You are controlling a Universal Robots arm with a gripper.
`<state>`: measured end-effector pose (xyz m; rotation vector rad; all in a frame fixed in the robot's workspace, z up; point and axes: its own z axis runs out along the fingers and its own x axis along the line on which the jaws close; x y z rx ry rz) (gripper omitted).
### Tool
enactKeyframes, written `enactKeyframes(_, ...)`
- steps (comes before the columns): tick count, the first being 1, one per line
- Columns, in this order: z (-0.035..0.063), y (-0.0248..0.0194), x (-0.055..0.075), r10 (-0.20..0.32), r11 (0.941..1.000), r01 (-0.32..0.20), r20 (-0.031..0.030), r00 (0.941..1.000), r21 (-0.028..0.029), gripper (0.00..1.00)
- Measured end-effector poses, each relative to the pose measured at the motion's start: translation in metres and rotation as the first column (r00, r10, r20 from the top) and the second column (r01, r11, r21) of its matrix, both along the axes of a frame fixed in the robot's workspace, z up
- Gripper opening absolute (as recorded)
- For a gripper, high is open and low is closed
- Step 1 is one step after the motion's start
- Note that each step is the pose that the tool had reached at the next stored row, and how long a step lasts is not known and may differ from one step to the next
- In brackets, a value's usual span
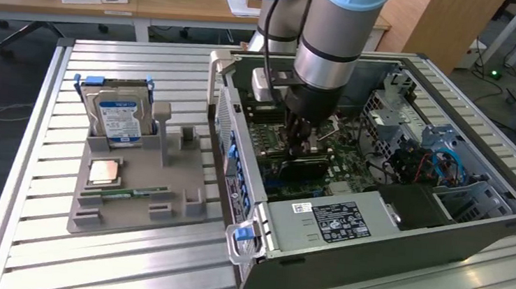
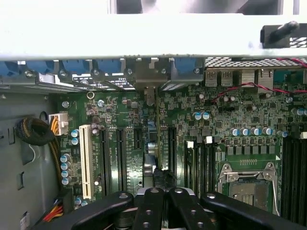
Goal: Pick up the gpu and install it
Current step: 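Press down on the gpu until it lock into place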
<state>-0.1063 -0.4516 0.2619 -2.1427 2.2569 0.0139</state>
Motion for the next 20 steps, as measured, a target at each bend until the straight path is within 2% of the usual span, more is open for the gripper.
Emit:
enactKeyframes(8, 0.0006, 0.0000, -0.0016, 0.000, 1.0000, 0.000, 0.0012, 1.0000, 0.0006, 0.11)
enactKeyframes(12, 0.0051, 0.0000, -0.0016, 0.000, 1.0000, 0.000, 0.0042, 1.0000, 0.0000, 0.11)
enactKeyframes(13, 0.0070, 0.0000, -0.0016, 0.000, 1.0000, 0.000, 0.0071, 1.0000, 0.0002, 0.11)
enactKeyframes(20, 0.0071, 0.0000, -0.0017, 0.000, 1.0000, 0.000, 0.0071, 1.0000, 0.0000, 0.11)
